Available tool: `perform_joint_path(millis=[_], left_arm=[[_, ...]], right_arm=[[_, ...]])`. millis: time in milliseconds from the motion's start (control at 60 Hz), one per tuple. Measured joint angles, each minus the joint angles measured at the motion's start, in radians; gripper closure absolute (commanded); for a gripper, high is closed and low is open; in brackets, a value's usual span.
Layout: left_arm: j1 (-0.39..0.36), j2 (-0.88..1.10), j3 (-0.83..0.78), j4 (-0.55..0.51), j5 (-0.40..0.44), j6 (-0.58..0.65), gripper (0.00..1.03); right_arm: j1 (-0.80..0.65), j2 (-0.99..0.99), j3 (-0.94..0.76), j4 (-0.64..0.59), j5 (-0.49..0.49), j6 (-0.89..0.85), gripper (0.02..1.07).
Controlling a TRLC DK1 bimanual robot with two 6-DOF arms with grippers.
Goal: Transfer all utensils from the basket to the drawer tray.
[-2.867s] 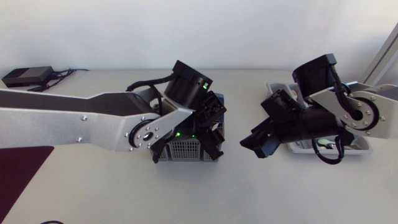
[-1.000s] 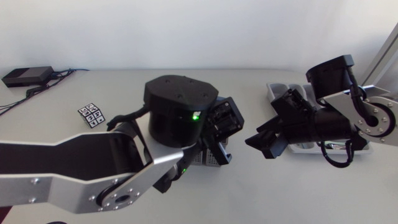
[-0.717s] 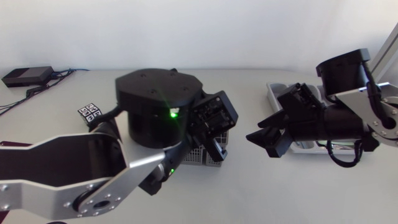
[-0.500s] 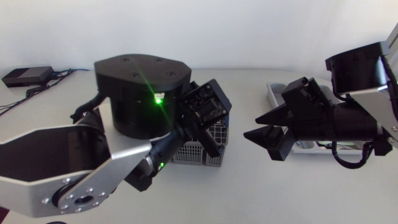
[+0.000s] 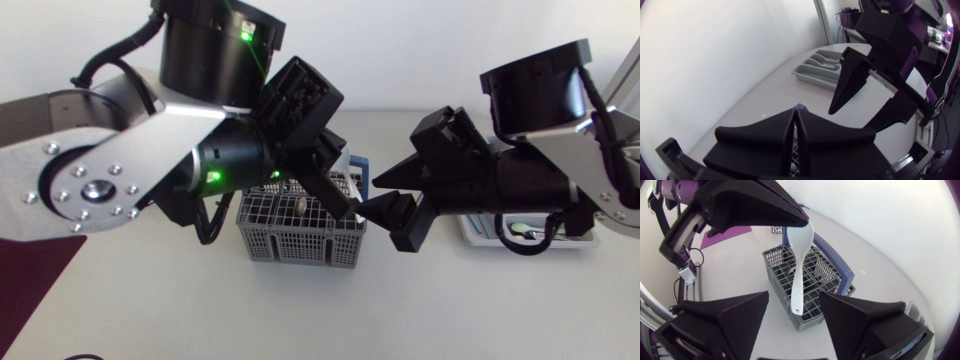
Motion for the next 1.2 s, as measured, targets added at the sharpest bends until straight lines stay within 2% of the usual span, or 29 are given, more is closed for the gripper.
perform_joint_path(millis=[233,333,600,817,900,1017,1050,1200], left_arm=[[0.042,0.031,0.047,-0.064,0.090,-0.085,1.00],[0.047,0.040,0.053,-0.074,0.094,-0.105,1.00],[0.052,0.051,0.068,-0.089,0.098,-0.129,1.00],[0.053,0.052,0.070,-0.089,0.097,-0.130,1.00],[0.053,0.052,0.070,-0.089,0.097,-0.130,0.99],[0.053,0.052,0.070,-0.089,0.097,-0.130,0.95],[0.053,0.052,0.070,-0.089,0.097,-0.130,0.91],[0.053,0.052,0.070,-0.097,0.098,-0.129,0.57]], right_arm=[[0.024,0.059,0.055,0.033,0.054,0.005,0.35],[0.032,0.079,0.068,0.058,0.080,0.007,0.46],[0.058,0.122,0.070,0.090,0.159,0.007,0.69],[0.070,0.127,0.070,0.098,0.168,0.007,0.96],[0.070,0.127,0.070,0.098,0.168,0.007,0.97],[0.070,0.127,0.070,0.098,0.164,0.007,0.97],[0.070,0.127,0.070,0.098,0.164,0.007,0.97],[0.067,0.127,0.070,0.098,0.154,0.007,0.97]])
